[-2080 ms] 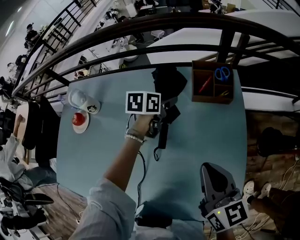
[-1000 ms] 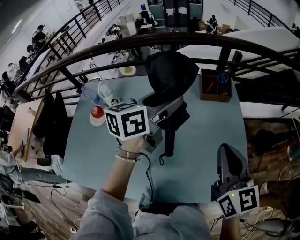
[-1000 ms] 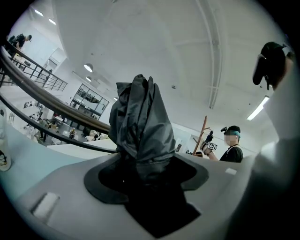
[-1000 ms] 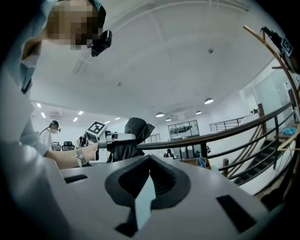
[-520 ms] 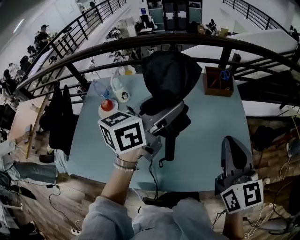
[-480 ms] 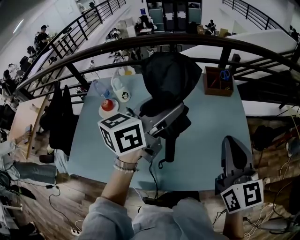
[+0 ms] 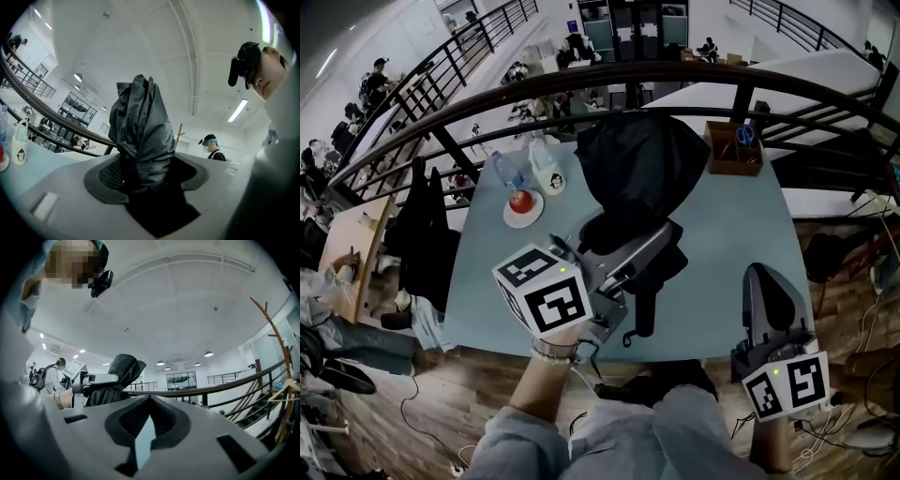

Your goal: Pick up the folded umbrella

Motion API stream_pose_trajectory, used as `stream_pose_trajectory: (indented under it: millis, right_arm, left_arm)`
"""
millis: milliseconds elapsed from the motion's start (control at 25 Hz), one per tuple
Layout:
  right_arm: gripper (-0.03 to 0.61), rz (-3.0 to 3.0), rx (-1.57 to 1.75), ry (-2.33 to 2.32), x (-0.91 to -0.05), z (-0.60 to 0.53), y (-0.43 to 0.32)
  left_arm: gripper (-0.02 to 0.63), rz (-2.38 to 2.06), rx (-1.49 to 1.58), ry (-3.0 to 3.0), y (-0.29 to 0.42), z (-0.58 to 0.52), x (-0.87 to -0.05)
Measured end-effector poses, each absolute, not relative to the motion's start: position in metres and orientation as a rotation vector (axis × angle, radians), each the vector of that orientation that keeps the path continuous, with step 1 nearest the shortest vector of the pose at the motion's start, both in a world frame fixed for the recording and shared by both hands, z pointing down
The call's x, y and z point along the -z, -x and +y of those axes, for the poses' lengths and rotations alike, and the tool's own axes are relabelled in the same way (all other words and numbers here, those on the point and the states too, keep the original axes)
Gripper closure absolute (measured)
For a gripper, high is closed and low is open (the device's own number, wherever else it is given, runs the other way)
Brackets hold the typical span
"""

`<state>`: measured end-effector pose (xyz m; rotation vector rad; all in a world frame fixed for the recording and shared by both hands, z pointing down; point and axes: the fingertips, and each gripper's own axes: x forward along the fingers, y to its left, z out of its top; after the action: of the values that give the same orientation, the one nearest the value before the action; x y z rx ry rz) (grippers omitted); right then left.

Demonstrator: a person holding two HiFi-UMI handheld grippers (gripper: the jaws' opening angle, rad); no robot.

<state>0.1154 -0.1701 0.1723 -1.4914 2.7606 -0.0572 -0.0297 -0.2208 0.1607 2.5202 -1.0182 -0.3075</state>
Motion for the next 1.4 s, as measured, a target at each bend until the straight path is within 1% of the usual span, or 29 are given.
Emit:
stream_pose_trajectory:
  millis: [360, 640, 920, 1400]
  right_arm:
    - [0.580, 2.763, 0.020, 1.460, -0.162, -0.151, -0.107]
    - [0.579, 2.776, 0.005, 1.417, -0.160, -0.147, -0.096]
    - [0.579, 2.778, 0.000, 1.402, -0.162, -0.146, -0.093]
    - [0.580, 2.798, -0.018, 1.394, -0.160, -0.143, -0.083]
  left_arm:
    - [0.327, -0.990, 0.352, -2.521, 0.030, -0.182, -0.157]
    - [0.327, -1.013, 0.307, -2.557, 0.026, -0.162, -0.161]
    - [0.327, -0.969, 0.337, -2.567, 0.020, -0.149, -0.164]
    - [0.327, -0.974, 0.376, -2.560, 0.029, -0.138, -0.163]
